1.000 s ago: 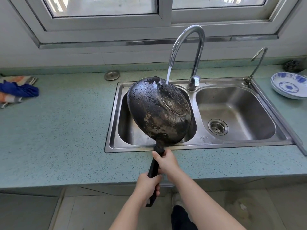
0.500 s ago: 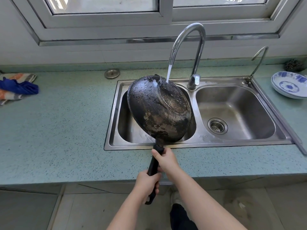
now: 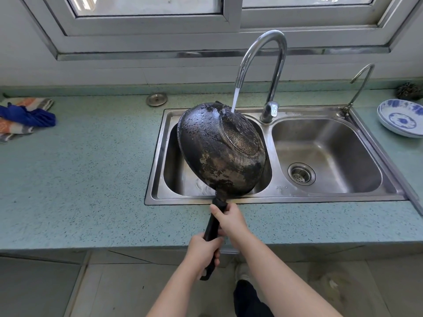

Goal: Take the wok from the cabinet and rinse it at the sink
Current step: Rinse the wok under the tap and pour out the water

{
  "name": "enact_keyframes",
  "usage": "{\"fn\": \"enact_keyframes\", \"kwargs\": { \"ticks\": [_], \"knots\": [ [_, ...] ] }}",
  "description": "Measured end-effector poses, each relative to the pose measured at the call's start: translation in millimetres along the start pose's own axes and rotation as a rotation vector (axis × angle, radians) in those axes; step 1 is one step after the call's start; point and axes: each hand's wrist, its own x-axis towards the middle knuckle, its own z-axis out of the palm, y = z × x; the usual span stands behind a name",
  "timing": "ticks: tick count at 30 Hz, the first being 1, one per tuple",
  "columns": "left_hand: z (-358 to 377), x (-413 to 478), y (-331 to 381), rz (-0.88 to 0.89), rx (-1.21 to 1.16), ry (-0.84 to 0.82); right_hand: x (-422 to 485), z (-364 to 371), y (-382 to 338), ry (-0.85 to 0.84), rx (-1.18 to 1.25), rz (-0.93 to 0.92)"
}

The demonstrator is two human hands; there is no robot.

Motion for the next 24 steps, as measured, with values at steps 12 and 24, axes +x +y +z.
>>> {"fn": "enact_keyframes", "kwargs": {
  "ticks": [12, 24],
  "knots": [
    [9, -12, 6, 0.128, 0.159, 0.053, -5, -1, -10, -0.016, 0.148, 0.047],
    [-5, -9, 11, 0.186, 0.469, 0.356, -2, 25, -12, -0.168, 0.449, 0.107]
  ]
}}
